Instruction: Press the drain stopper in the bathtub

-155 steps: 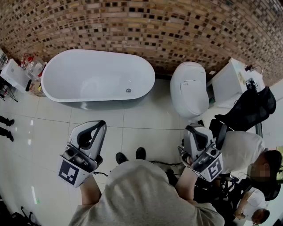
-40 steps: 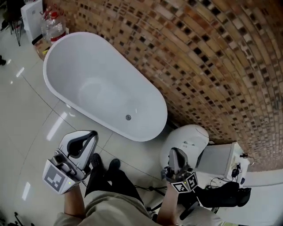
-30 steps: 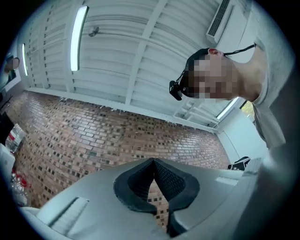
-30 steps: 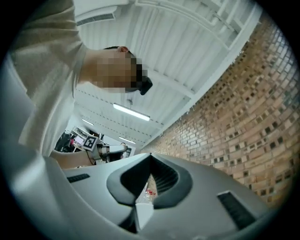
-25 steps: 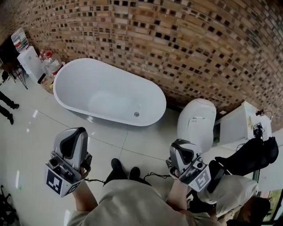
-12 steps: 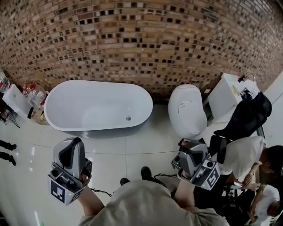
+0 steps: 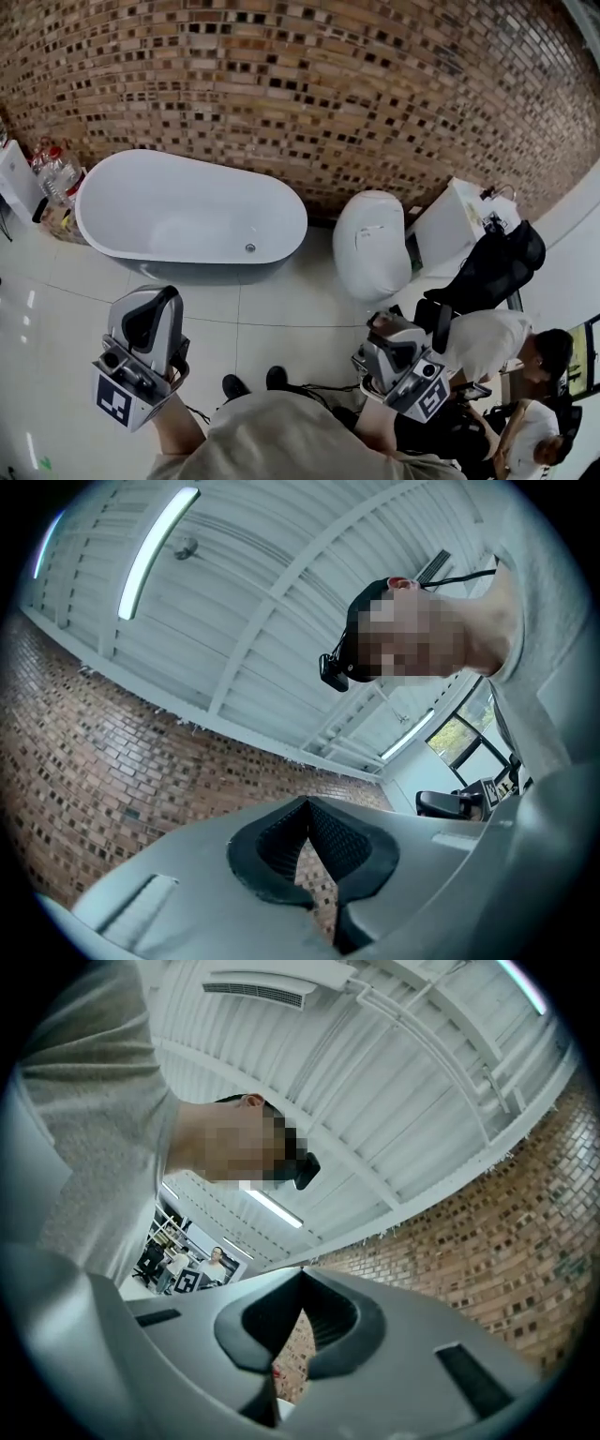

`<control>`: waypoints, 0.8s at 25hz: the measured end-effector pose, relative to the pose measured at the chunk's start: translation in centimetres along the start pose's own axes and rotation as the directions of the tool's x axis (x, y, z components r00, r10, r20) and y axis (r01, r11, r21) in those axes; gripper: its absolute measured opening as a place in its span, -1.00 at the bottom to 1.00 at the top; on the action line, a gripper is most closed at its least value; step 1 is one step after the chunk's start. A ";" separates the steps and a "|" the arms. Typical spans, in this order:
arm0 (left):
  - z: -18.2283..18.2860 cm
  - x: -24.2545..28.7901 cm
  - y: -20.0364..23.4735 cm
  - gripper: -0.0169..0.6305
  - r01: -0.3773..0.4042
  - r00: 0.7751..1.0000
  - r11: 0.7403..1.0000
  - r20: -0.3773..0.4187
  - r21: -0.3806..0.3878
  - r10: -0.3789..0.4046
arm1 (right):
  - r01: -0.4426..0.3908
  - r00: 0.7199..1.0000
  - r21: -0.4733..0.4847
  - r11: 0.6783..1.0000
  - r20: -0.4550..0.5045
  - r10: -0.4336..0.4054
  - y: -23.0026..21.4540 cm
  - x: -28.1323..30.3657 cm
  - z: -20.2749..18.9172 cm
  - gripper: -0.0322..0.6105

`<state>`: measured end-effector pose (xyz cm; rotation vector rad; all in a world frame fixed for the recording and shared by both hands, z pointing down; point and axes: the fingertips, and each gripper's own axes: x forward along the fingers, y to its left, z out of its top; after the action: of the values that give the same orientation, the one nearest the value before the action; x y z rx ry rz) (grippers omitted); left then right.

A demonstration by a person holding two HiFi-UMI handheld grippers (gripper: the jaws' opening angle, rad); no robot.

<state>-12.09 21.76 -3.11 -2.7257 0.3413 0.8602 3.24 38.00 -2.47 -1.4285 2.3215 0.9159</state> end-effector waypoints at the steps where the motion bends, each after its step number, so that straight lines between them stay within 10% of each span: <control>1: 0.5 -0.1 0.0 -0.94 -0.009 1.000 1.000 0.014 0.009 0.009 | -0.015 1.000 -0.011 1.000 0.004 0.015 0.2 0.2 0.2 -0.86; 20: 0.4 5.4 -3.8 -0.93 0.070 0.995 0.988 -0.082 0.137 -0.059 | 0.051 0.997 0.008 0.999 0.051 -0.052 -4.3 -3.1 1.9 -0.86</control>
<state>-6.89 24.70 -5.92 -2.6294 0.3145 0.6874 8.27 40.07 -3.89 -1.4383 2.2384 0.9185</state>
